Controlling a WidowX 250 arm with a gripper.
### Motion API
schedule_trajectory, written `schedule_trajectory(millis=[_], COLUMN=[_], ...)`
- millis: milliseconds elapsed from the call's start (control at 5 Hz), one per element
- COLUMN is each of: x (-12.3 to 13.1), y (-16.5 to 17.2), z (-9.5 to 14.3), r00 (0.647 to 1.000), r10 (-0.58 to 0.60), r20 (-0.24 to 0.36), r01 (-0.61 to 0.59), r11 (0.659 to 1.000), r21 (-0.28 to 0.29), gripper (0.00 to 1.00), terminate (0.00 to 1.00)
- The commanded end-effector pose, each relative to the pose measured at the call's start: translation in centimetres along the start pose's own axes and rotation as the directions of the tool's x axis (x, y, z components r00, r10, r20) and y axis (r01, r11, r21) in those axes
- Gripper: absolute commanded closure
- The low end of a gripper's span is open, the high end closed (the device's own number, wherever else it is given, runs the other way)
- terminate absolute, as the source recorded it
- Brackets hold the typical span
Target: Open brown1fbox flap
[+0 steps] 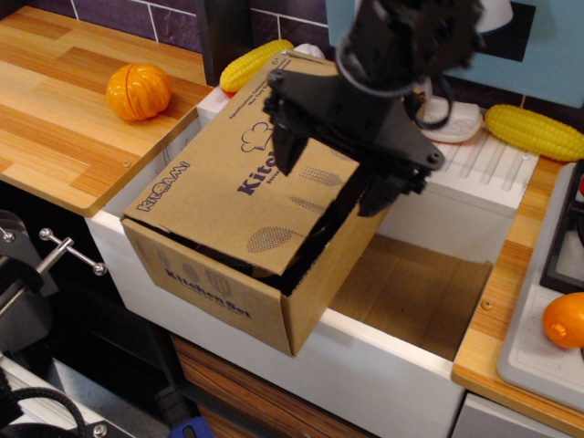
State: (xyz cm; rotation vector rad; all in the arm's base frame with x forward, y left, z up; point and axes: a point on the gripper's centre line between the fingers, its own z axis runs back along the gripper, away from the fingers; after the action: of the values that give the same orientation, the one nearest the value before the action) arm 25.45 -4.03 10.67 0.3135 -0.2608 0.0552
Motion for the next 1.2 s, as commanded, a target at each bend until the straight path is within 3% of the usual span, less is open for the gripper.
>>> schedule_trajectory(millis=[0,1000], x=[0.4,0.0], y=[0.4,1.6], z=[-0.7,-2.7], r00=[0.999,0.995], r10=[0.012,-0.009], r20=[0.039,0.098], r01=[-0.012,0.000], r11=[1.000,0.996], r21=[0.008,0.085], gripper=[0.00,0.00], terminate=[0.00,0.00])
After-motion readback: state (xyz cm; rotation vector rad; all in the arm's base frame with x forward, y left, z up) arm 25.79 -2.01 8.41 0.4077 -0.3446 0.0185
